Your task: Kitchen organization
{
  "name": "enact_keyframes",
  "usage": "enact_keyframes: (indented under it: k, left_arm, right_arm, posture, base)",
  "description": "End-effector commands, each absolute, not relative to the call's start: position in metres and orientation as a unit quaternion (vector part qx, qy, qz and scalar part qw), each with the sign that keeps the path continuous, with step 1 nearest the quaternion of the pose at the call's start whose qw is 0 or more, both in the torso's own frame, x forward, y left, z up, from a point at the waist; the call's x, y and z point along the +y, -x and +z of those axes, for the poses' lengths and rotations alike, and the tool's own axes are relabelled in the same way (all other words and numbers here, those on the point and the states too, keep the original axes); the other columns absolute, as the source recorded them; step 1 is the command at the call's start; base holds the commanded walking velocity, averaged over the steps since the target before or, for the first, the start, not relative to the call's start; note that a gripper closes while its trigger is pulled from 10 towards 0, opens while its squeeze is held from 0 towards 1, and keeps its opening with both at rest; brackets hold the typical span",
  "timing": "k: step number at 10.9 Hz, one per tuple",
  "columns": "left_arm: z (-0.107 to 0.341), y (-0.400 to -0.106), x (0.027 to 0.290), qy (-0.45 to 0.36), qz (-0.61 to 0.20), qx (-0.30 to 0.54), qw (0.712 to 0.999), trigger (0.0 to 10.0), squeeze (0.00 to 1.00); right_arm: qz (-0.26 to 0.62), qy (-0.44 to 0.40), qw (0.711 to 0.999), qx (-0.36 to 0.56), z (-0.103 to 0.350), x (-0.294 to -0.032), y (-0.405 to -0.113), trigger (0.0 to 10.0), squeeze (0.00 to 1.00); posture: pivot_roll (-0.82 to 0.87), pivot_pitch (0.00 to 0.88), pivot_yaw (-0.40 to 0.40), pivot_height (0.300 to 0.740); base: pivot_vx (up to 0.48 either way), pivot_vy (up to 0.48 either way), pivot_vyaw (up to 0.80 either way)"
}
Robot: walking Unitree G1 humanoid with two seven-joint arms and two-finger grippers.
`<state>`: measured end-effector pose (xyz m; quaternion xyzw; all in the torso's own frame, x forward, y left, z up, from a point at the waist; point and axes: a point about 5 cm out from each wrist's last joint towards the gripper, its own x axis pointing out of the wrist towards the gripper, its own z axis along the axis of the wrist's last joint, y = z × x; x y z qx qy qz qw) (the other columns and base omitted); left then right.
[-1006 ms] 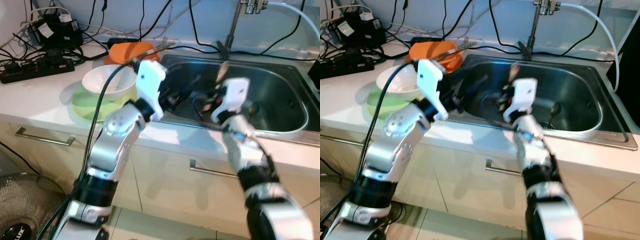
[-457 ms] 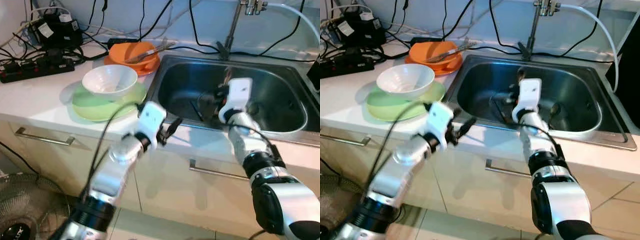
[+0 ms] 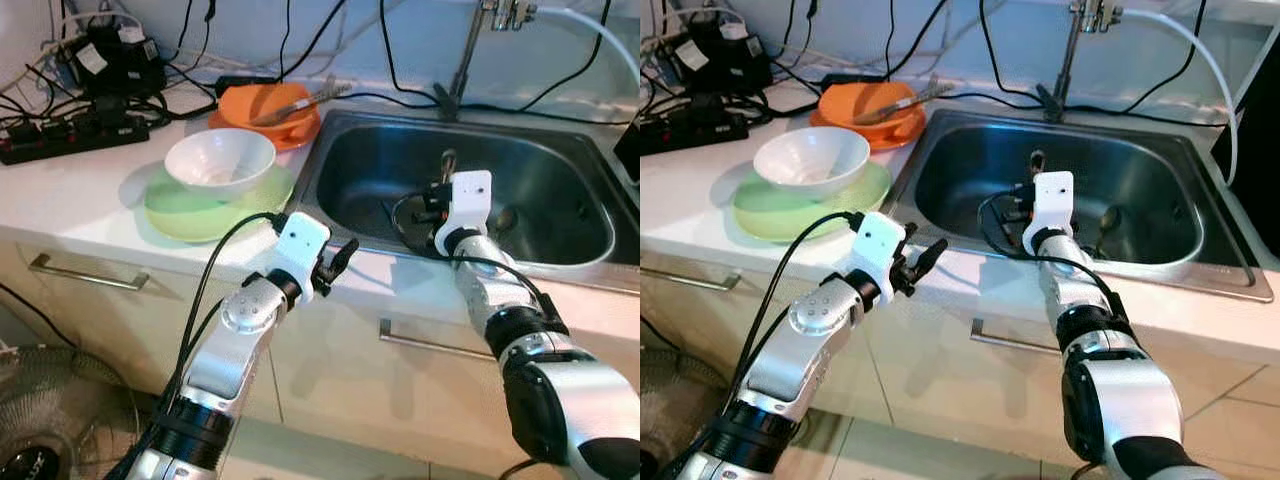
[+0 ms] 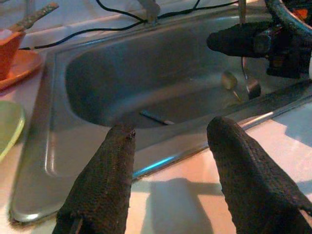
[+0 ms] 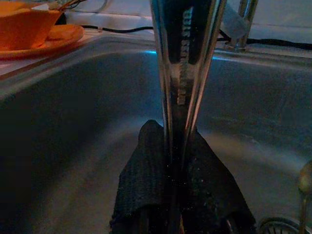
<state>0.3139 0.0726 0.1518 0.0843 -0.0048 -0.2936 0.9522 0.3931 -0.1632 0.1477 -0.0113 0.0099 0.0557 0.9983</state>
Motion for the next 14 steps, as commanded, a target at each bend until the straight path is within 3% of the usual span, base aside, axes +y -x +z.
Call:
enact_keyframes:
  k: [1,2,3,7,8,9,10,14]
  left_arm:
    - [0.152,-0.314,0.073,-0.086,-0.29,-0.001,0.953,10.0,0.0]
    - [0.151,-0.314,0.072,-0.085,-0.291,0.001,0.953,10.0,0.0]
    - [0.151,-0.314,0.071,-0.084,-0.291,0.002,0.953,10.0,0.0]
    - [0.152,-0.314,0.071,-0.083,-0.291,0.002,0.953,10.0,0.0]
    - [0.152,-0.314,0.071,-0.083,-0.292,0.002,0.953,10.0,0.0]
    - [0.152,-0.315,0.071,-0.083,-0.292,0.001,0.953,10.0,0.0]
    - [0.152,-0.315,0.071,-0.083,-0.291,0.0,0.953,10.0,0.0]
    - [0.154,-0.315,0.07,-0.084,-0.287,-0.007,0.954,10.0,0.0]
  right_arm:
    - [0.055,0.008,0.998,0.011,0.15,-0.165,-0.394,10.0,0.96]
    - [0.054,0.01,0.998,0.011,0.15,-0.165,-0.395,10.0,0.85]
    - [0.056,0.012,0.998,0.01,0.151,-0.164,-0.395,10.0,0.0]
    - [0.071,0.017,0.997,-0.001,0.154,-0.159,-0.396,10.0,0.0]
    - [0.066,0.012,0.998,-0.002,0.155,-0.16,-0.396,10.0,1.0]
    - [0.061,0.02,0.998,-0.006,0.156,-0.161,-0.396,10.0,0.85]
    - [0.063,0.023,0.998,-0.006,0.156,-0.161,-0.396,10.0,0.0]
    - [0.074,0.014,0.996,-0.04,0.168,-0.156,-0.398,10.0,0.0]
  posture:
    - [0.21,0.054,-0.01,0.74]
    - [0.21,0.057,-0.011,0.74]
    - [0.21,0.057,-0.011,0.74]
    - [0.21,0.055,-0.011,0.74]
    - [0.21,0.054,-0.013,0.74]
    - [0.21,0.056,-0.013,0.74]
    - [0.21,0.056,-0.013,0.74]
    - [0.21,0.054,-0.015,0.74]
  base:
    - [0.0,0.0,0.0]
    - [0.0,0.0,0.0]
    - [0.0,0.0,0.0]
    - [0.0,0.0,0.0]
    - [0.0,0.0,0.0]
    - [0.0,0.0,0.0]
    - [0.0,0.0,0.0]
    - [0.0,0.0,0.0]
